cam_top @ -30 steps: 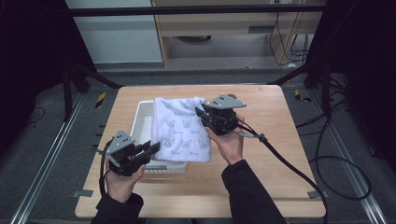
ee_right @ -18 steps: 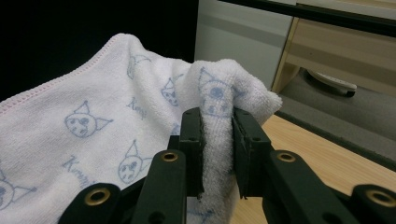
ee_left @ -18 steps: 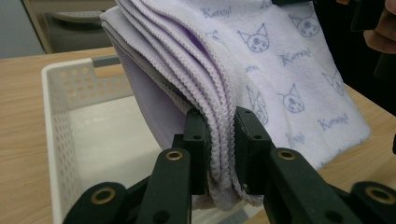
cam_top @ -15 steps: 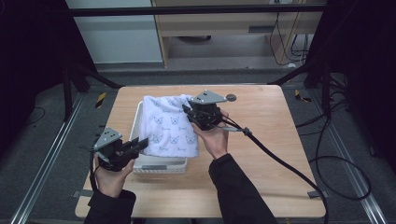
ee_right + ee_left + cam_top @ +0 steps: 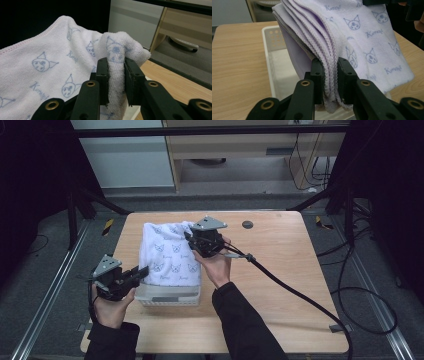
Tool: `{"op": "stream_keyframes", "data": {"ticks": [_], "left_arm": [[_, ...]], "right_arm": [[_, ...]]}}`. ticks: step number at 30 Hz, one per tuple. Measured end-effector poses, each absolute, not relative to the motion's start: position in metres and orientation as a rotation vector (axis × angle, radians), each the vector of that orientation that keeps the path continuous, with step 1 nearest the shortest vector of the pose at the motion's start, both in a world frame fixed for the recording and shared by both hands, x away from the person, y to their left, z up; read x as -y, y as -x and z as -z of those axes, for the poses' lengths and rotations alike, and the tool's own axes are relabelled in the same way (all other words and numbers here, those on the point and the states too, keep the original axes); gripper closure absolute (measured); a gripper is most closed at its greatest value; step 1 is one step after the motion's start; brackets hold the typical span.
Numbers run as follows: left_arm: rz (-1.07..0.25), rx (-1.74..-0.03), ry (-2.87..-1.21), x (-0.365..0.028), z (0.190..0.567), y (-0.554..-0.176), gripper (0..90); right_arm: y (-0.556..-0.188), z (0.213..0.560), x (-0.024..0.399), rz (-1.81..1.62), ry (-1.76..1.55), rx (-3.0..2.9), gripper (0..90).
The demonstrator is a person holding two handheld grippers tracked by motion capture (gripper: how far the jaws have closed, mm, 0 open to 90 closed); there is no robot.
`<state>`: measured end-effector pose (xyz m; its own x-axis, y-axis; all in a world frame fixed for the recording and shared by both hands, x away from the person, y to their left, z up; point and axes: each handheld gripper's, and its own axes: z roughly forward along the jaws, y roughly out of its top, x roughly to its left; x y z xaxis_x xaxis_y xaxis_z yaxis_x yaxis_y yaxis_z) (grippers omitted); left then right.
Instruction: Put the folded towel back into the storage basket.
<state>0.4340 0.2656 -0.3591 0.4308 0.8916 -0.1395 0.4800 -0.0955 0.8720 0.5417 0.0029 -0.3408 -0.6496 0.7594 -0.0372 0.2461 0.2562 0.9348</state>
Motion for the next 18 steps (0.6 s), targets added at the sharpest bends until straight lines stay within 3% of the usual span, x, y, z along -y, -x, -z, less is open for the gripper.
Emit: {"op": "stream_keyframes", "data": {"ticks": [18], "left_arm": [[-0.552, -1.27, -1.777, -0.274, 0.379, -0.446, 75.8]], "right_arm": [[-0.558, 0.368, -0.022, -1.349, -0.936, -2.09, 75.3]]}}
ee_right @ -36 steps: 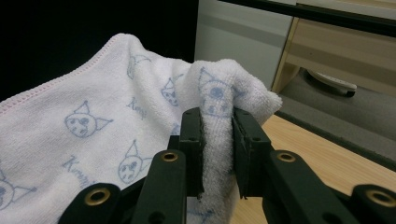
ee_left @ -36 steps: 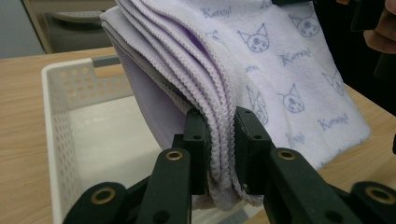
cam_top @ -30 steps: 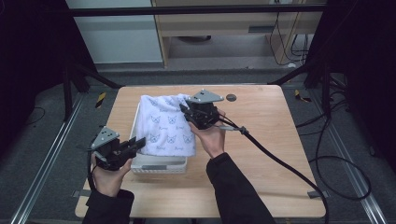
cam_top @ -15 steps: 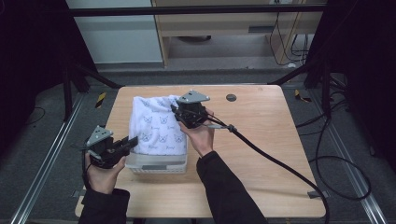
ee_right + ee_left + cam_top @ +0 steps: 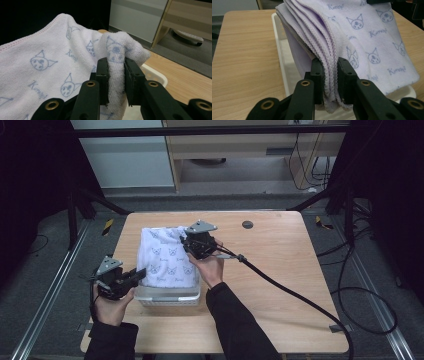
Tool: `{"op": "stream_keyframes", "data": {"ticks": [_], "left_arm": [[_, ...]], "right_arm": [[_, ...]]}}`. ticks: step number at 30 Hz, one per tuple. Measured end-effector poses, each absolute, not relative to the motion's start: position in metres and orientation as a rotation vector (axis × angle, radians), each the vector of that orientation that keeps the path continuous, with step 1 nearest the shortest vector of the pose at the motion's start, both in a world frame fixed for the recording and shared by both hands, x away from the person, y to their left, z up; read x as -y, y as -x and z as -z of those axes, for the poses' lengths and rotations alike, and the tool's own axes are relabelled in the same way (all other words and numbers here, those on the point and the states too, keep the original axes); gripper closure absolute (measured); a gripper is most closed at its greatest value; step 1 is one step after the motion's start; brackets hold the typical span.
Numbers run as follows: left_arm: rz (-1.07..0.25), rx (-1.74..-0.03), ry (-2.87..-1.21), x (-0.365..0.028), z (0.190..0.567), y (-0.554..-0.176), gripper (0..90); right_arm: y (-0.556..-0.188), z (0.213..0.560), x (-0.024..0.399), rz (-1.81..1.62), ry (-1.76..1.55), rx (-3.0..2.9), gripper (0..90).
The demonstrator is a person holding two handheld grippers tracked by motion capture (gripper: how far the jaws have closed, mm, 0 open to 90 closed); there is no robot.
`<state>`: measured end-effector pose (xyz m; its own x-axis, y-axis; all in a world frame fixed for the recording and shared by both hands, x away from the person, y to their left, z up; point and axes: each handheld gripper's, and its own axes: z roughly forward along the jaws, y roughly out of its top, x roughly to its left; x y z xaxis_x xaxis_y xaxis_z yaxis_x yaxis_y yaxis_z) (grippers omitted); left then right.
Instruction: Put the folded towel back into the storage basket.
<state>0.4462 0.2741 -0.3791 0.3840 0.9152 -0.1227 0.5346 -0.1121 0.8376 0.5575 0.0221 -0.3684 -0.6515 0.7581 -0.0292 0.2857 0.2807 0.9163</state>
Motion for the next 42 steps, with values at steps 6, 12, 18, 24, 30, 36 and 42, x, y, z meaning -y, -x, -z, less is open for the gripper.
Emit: {"op": "stream_keyframes", "data": {"ticks": [6, 12, 18, 24, 30, 36, 42], "left_arm": [[-0.562, -1.277, -1.807, -0.271, 0.387, -0.449, 75.7], [-0.572, -1.285, -1.821, -0.271, 0.391, -0.451, 75.8], [-0.58, -1.281, -1.833, -0.269, 0.397, -0.453, 75.7], [-0.586, -1.291, -1.845, -0.266, 0.403, -0.456, 75.7], [-0.589, -1.291, -1.861, -0.263, 0.408, -0.458, 75.7], [-0.583, -1.291, -1.878, -0.261, 0.413, -0.461, 75.7], [-0.575, -1.311, -1.894, -0.261, 0.418, -0.464, 75.7]], "right_arm": [[-0.56, 0.377, -0.025, -1.317, -0.929, -2.1, 75.3], [-0.562, 0.384, -0.028, -1.3, -0.936, -2.109, 75.3], [-0.564, 0.39, -0.03, -1.273, -0.942, -2.116, 75.2], [-0.565, 0.396, -0.032, -1.252, -0.946, -2.123, 75.2], [-0.567, 0.4, -0.032, -1.238, -0.961, -2.127, 75.1], [-0.57, 0.407, -0.03, -1.23, -0.983, -2.132, 75.1], [-0.573, 0.414, -0.032, -1.22, -0.991, -2.141, 75.0]]}}
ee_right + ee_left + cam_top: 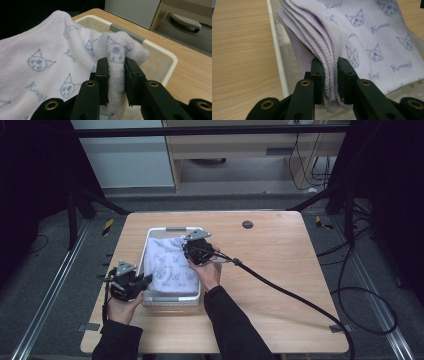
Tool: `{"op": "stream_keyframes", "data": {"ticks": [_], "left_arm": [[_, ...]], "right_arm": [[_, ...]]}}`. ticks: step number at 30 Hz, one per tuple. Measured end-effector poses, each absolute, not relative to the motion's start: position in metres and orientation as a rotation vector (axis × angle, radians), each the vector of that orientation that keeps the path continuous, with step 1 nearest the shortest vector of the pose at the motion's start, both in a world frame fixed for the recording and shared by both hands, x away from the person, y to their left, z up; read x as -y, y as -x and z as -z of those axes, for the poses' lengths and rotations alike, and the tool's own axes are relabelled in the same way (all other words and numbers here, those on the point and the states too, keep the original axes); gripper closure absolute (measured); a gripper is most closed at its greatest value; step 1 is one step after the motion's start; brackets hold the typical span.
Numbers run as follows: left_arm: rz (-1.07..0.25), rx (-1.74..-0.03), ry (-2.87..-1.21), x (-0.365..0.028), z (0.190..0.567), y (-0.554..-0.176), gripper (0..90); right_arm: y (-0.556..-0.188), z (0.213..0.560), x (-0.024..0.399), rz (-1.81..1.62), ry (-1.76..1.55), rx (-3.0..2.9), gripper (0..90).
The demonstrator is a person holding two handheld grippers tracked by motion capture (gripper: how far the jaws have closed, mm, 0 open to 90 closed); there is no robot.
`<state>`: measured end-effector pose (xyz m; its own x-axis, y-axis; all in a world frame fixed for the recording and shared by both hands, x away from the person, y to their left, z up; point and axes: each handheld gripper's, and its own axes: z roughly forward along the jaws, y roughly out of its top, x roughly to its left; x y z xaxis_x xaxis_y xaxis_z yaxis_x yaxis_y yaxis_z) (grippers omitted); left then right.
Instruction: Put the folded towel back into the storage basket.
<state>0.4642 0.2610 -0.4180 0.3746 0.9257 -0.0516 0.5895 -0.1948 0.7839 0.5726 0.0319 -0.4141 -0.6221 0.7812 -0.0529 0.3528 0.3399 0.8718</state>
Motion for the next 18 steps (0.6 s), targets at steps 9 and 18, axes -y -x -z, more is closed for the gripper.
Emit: {"op": "stream_keyframes", "data": {"ticks": [9, 18], "left_arm": [[-0.57, -1.326, -1.913, -0.259, 0.425, -0.469, 75.5], [-0.574, -1.372, -1.91, -0.262, 0.429, -0.472, 67.8]], "right_arm": [[-0.576, 0.424, -0.032, -1.194, -1.004, -2.153, 74.1], [-0.579, 0.431, -0.034, -1.153, -1.008, -2.192, 67.9]]}}
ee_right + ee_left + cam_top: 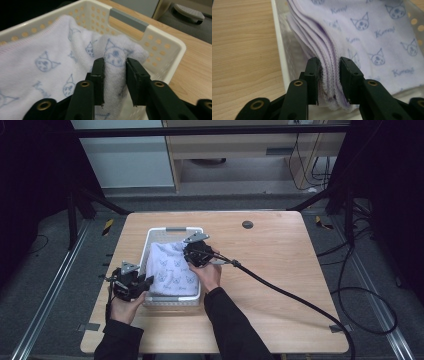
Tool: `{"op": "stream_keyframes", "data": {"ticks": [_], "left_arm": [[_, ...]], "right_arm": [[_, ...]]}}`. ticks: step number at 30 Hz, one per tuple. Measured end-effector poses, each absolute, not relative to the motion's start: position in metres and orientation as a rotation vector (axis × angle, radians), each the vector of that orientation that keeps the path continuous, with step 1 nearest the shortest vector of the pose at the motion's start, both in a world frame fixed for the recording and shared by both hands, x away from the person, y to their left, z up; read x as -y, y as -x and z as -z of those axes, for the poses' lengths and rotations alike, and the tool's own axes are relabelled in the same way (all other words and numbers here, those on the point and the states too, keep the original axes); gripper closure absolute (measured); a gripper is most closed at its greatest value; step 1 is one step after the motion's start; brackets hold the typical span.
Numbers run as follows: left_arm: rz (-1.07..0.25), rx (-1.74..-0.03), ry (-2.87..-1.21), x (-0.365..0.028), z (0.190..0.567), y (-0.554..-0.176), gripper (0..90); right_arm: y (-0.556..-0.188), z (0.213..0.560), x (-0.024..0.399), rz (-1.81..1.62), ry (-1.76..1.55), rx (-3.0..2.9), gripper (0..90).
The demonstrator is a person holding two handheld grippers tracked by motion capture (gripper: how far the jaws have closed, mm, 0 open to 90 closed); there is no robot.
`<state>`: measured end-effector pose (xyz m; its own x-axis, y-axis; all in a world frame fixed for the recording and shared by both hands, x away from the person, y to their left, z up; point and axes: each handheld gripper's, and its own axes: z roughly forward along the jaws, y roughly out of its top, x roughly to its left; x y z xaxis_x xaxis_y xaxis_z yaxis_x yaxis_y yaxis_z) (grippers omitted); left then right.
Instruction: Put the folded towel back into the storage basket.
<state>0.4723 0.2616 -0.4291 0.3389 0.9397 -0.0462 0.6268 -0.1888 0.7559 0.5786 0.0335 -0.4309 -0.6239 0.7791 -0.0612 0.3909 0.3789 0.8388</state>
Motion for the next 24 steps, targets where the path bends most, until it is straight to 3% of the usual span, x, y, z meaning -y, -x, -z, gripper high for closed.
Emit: {"op": "stream_keyframes", "data": {"ticks": [15, 24], "left_arm": [[-0.621, -1.304, -1.806, -0.271, 0.407, -0.458, 61.2], [-0.624, -1.263, -1.777, -0.272, 0.401, -0.453, 55.2]], "right_arm": [[-0.57, 0.408, -0.014, -1.211, -0.966, -2.111, 53.7], [-0.556, 0.389, 0.018, -1.266, -0.974, -2.092, 36.4]]}}
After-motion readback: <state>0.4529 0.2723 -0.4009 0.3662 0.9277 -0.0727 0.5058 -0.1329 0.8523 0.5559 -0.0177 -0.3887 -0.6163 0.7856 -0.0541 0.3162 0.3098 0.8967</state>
